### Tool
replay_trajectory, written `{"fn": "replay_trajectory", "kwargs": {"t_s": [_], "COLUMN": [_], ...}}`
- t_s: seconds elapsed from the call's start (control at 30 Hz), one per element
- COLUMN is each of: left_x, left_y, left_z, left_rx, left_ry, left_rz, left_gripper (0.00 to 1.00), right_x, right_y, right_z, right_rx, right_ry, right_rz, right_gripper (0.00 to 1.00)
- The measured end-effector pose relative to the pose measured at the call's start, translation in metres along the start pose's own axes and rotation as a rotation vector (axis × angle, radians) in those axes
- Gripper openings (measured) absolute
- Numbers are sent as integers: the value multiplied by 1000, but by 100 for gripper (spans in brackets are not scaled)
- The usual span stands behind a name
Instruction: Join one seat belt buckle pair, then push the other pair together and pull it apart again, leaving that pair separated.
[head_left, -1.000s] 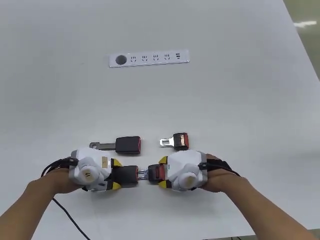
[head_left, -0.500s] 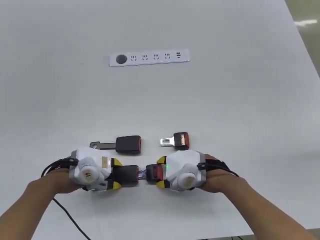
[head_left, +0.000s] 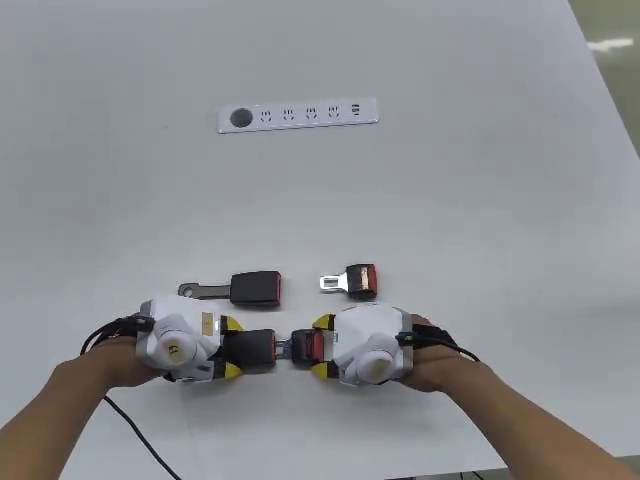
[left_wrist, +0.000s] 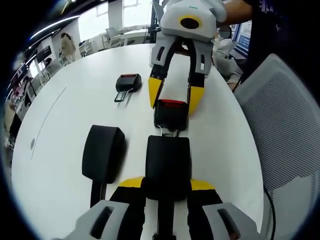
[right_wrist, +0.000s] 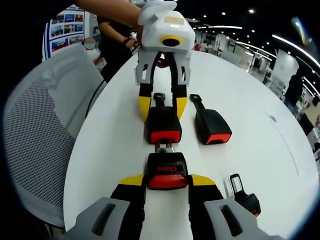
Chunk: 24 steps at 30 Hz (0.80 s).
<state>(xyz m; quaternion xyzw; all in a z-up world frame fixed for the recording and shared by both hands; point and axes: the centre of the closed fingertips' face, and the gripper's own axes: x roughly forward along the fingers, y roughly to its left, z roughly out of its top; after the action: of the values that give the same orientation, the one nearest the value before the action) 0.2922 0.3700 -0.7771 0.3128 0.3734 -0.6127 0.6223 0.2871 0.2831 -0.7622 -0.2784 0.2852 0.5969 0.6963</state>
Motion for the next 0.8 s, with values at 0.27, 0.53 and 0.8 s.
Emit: {"fn": "replay_trajectory", "kwargs": {"t_s": [0.27, 0.53, 0.8], "left_x": [0, 1, 1], "left_y": [-1, 0, 1], "left_z": [1, -3, -3], "left_rx": [6, 10, 8], "left_ry": [1, 4, 6], "left_rz": [0, -3, -5], "left_gripper": [32, 32, 32], "right_x": [-3, -2, -2], "right_y": [2, 2, 2], "right_z": [4, 4, 5], "right_rx": [13, 12, 14], "right_ry": [-1, 2, 3], "right_rz": [5, 9, 6], "right_gripper": [29, 28, 28]}}
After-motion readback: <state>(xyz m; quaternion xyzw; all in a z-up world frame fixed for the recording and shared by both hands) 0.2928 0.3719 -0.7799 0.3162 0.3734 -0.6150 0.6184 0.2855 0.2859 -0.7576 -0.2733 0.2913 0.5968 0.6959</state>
